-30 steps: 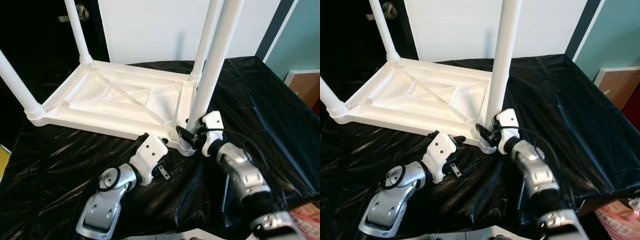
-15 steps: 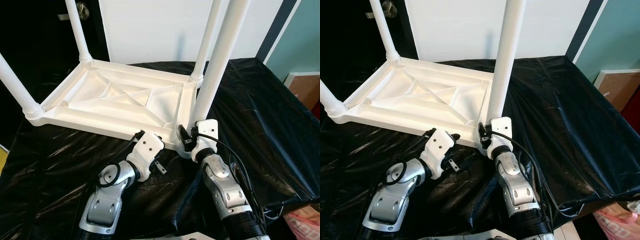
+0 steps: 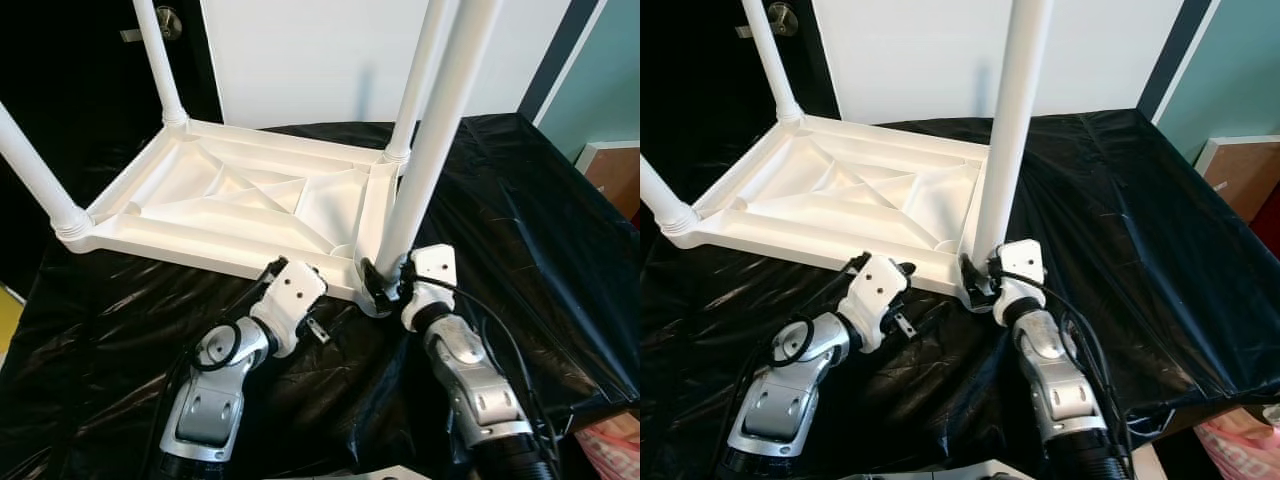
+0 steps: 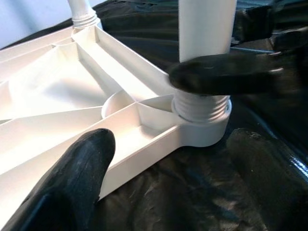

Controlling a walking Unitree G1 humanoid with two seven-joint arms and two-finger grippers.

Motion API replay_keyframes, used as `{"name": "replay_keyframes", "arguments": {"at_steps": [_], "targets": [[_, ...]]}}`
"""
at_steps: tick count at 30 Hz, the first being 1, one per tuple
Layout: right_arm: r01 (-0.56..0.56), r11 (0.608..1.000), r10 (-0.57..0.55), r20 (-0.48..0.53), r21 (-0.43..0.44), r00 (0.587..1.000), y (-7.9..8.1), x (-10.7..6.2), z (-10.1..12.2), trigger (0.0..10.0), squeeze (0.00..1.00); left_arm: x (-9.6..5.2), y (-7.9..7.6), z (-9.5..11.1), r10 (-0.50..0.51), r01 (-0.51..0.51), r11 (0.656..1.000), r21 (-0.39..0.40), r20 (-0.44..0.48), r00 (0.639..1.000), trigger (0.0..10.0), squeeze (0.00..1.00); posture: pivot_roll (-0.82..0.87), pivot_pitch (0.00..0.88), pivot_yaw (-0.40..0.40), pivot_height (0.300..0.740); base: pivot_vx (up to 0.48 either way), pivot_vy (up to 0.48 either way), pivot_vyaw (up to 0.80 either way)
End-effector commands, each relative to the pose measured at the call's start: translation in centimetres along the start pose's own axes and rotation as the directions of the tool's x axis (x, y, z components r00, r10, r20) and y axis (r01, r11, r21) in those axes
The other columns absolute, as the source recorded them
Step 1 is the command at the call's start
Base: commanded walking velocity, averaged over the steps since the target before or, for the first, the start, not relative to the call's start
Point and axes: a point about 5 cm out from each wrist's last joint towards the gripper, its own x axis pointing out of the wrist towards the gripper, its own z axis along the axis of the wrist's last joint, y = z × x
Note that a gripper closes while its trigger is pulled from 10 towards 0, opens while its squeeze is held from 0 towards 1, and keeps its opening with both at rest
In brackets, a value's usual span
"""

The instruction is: Building children table

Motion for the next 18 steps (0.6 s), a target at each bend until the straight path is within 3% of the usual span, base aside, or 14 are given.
{"name": "replay_keyframes", "arguments": {"at_steps": [1,2,4,5,8,11,13,18], "targets": [[-0.016,1.0,0.015,0.019,0.021,1.0,-0.4,-0.4,0.2,10.0,1.0,-0.1,0.9,-0.5,0.201,-0.201,0.98,0.003,-0.014,0.98,10.0,0.0,0.04,0.03,-0.027,0.74,0.0,0.0,0.0],[-0.079,0.997,0.079,0.013,0.02,0.997,-0.6,-0.6,0.1,10.0,1.0,-0.2,0.7,-0.6,0.172,-0.172,0.985,-0.002,-0.011,0.985,10.0,0.0,0.04,0.03,-0.026,0.74,0.0,0.0,0.0],[-0.079,0.997,0.079,0.013,0.02,0.997,-0.6,-0.6,0.1,10.0,1.0,-0.2,0.7,-0.6,0.172,-0.172,0.985,-0.002,-0.011,0.985,10.0,0.0,0.04,0.03,-0.026,0.74,0.0,0.0,0.0],[-0.151,0.989,0.151,0.002,0.01,0.989,-0.9,-0.6,0.0,10.0,0.0,-0.2,0.5,-0.6,0.134,-0.134,0.991,-0.011,-0.008,0.991,10.0,0.0,0.04,0.029,-0.026,0.74,0.0,0.0,0.0],[-0.331,0.942,0.328,-0.046,-0.06,0.943,-2.0,0.5,-0.1,10.0,0.0,0.1,0.3,0.0,0.082,-0.081,0.997,-0.01,0.023,0.996,10.0,0.0,0.05,0.019,-0.026,0.74,0.0,0.0,0.0],[-0.357,0.931,0.353,-0.058,-0.07,0.934,-2.2,1.0,-0.1,10.0,0.0,0.2,0.3,0.1,0.081,-0.081,0.997,-0.005,0.027,0.996,10.0,0.0,0.05,0.019,-0.025,0.74,0.0,0.0,0.0],[-0.425,0.9,0.417,-0.093,-0.099,0.904,-2.3,2.3,-0.3,10.0,0.0,0.4,0.2,0.2,0.073,-0.073,0.997,-0.004,0.031,0.997,10.0,0.0,0.05,0.018,-0.017,0.74,0.0,0.0,0.0],[-0.482,0.866,0.468,-0.128,-0.133,0.875,-2.1,3.3,-0.4,10.0,0.0,0.5,0.1,0.6,0.063,-0.063,0.998,-0.006,0.045,0.997,10.0,0.0,0.07,0.02,-0.018,0.74,0.0,0.0,0.0]]}}
